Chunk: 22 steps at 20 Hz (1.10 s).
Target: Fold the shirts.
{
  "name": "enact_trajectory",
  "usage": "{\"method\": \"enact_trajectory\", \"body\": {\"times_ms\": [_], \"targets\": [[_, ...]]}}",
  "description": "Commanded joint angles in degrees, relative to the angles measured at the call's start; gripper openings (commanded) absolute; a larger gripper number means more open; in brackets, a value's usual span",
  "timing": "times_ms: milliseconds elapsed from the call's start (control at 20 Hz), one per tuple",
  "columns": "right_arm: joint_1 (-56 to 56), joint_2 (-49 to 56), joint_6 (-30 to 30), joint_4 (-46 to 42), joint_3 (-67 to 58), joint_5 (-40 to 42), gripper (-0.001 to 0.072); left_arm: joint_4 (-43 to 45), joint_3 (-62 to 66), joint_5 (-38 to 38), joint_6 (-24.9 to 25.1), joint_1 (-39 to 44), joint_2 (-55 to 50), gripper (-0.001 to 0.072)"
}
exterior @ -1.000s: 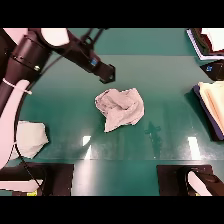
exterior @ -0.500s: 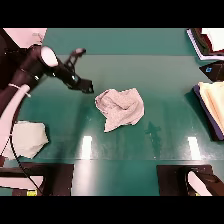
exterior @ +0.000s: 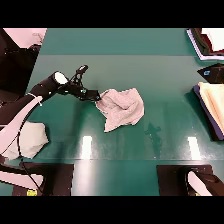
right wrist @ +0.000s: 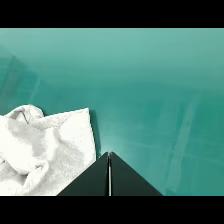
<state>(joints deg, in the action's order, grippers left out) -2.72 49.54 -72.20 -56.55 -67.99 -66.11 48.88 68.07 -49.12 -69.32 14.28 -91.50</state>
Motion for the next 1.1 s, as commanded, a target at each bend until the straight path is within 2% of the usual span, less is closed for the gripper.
{"method": "enact_trajectory", "body": {"times_ms": [0, 100, 150, 250, 400, 450, 500, 550, 700, 800, 950, 1000, 1050], "targets": [[0.07, 0.02, -0.02, 0.07, 0.02, -0.52, 0.0012, -3.72, -0.46, 2.19, 2.08, 0.04, -0.76, 0.0340], [0.98, 0.04, -0.02, -0.02, 0.09, -0.50, 0.0012, -3.93, -0.46, 2.29, 2.29, 0.04, -0.76, 0.0160], [1.86, 0.02, -0.02, 0.04, 0.61, -0.20, 0.0012, -3.93, -0.46, 2.25, 2.25, 0.04, -0.76, 0.0043], [4.63, 0.04, -0.11, 0.02, 3.48, 0.22, 0.0011, -3.91, -0.37, 1.40, 2.25, 0.02, -0.74, 0.0024], [9.66, 0.61, -6.84, 0.07, 10.64, 1.81, 0.0030, -2.51, 0.59, -1.14, 2.23, -0.15, 0.59, 0.0024], [11.69, 1.70, -8.11, 0.11, 12.52, 2.23, 0.0224, -1.88, 0.96, -1.11, 2.25, -0.15, 1.73, 0.0023], [14.21, 3.58, -8.74, 0.13, 14.03, 2.80, 0.0519, -1.14, 1.42, -0.98, 2.27, -0.15, 2.97, 0.0024], [17.31, 6.23, -8.98, 0.83, 14.78, 3.48, 0.0607, -0.66, 1.95, -1.38, 2.29, -0.15, 4.37, 0.0024], [25.86, 15.17, -9.27, 5.03, 14.75, 10.10, 0.0592, 0.26, 2.27, -1.57, 2.29, -0.15, 7.54, 0.0024], [30.03, 21.49, -11.85, 5.01, 13.60, 14.67, 0.0555, 0.68, 2.43, -2.80, 2.32, -0.15, 8.63, 0.0024], [32.68, 29.14, -13.33, 5.11, 9.86, 16.26, 0.0552, 2.03, 2.40, -5.22, 2.29, -0.15, 9.07, 0.0024], [32.96, 31.01, -13.31, 5.07, 8.31, 16.28, 0.0511, 2.23, 2.40, -5.86, 2.32, -0.15, 9.07, 0.0024], [32.96, 32.44, -13.27, 4.68, 6.75, 15.89, 0.0314, 2.36, 2.40, -6.27, 2.29, -0.15, 9.07, 0.0024]]}}
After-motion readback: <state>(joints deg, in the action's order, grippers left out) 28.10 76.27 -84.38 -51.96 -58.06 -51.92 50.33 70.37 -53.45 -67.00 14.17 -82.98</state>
